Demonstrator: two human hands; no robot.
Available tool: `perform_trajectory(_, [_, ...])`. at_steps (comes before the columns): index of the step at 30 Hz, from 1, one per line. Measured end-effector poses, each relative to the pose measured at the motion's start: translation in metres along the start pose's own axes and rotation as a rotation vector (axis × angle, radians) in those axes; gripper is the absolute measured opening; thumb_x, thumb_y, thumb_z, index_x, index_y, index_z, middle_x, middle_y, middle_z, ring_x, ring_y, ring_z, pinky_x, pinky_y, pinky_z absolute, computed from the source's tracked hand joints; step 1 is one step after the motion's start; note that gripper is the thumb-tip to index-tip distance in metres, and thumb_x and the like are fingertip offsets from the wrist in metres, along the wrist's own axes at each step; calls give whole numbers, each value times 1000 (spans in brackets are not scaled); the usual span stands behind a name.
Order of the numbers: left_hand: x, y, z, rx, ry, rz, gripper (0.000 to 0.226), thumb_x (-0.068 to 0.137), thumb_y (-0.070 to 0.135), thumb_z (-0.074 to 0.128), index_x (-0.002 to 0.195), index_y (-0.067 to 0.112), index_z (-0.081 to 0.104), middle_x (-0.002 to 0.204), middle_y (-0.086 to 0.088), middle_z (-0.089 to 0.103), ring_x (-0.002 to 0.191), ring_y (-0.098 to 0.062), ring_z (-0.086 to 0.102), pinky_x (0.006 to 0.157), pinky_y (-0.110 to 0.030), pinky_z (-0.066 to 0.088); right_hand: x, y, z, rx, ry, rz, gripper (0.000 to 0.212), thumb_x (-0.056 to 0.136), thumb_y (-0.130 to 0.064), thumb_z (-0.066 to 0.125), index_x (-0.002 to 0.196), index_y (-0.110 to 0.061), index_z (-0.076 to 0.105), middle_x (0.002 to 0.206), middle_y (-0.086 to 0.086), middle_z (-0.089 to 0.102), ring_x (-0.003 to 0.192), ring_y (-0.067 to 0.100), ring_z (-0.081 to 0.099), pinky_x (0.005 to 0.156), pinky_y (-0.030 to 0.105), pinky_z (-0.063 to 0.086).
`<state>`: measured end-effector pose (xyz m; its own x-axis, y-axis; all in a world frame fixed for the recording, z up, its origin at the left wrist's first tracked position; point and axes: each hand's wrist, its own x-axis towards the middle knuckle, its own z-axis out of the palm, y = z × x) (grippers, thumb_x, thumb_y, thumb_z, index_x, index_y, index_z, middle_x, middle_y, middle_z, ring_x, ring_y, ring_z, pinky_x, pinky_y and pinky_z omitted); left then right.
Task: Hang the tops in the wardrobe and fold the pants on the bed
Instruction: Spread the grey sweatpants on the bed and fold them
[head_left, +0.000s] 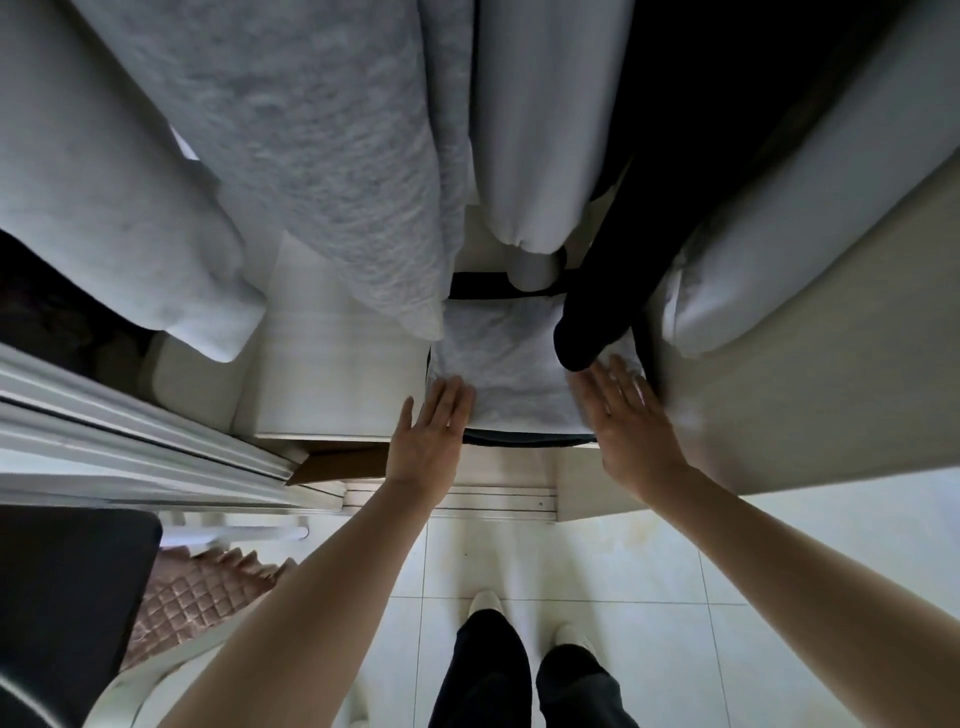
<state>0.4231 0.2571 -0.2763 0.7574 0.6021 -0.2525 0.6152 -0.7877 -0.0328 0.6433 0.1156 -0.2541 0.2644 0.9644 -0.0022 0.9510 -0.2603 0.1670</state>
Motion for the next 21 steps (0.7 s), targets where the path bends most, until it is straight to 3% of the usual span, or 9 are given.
perform_trajectory(2, [-6, 6, -6, -18, -25, -44, 81, 95, 11, 43, 155, 17, -11, 163, -4, -14, 150, -23, -11, 121, -43, 9, -5, -4, -6, 32, -5, -9, 62, 78, -6, 36, 138, -1, 46, 144, 18, 47, 135, 38, 41, 109, 51, 34])
perform_trajectory(6, [-24, 17, -13, -85, -46, -111, 77, 95, 12, 46, 156, 15, -1, 164, -5, -3, 151, -24, -2, 121, -41, 18, -17, -16, -17, 108, -106, -48, 74, 66, -3, 65, 138, 3, 46, 140, 20, 49, 133, 39, 43, 105, 51, 40])
perform_trajectory(11, [-55, 32, -25, -187, -15, -210, 71, 96, 14, 47, 156, 15, 9, 162, -4, 19, 149, -26, 19, 116, -35, 30, -31, -30, -34, 143, -180, -166, 80, 54, -12, 82, 128, 4, 56, 123, 18, 63, 118, 40, 57, 92, 47, 51])
perform_trajectory(16, [-109, 74, -44, -419, 83, -450, 58, 98, 19, 45, 153, 21, 25, 132, -7, 59, 121, -24, 53, 98, -37, 47, -46, -36, -53, 207, -142, -388, 67, 68, -17, 77, 129, 0, 54, 115, 14, 65, 117, 36, 57, 98, 44, 49])
perform_trajectory(21, [-170, 141, -41, -584, 277, -776, 41, 100, 23, 45, 142, 23, 47, 118, 1, 68, 113, -19, 58, 94, -33, 48, -79, -37, -78, 272, -112, -627, 53, 90, -20, 60, 138, -3, 46, 129, 16, 59, 127, 36, 49, 105, 44, 41])
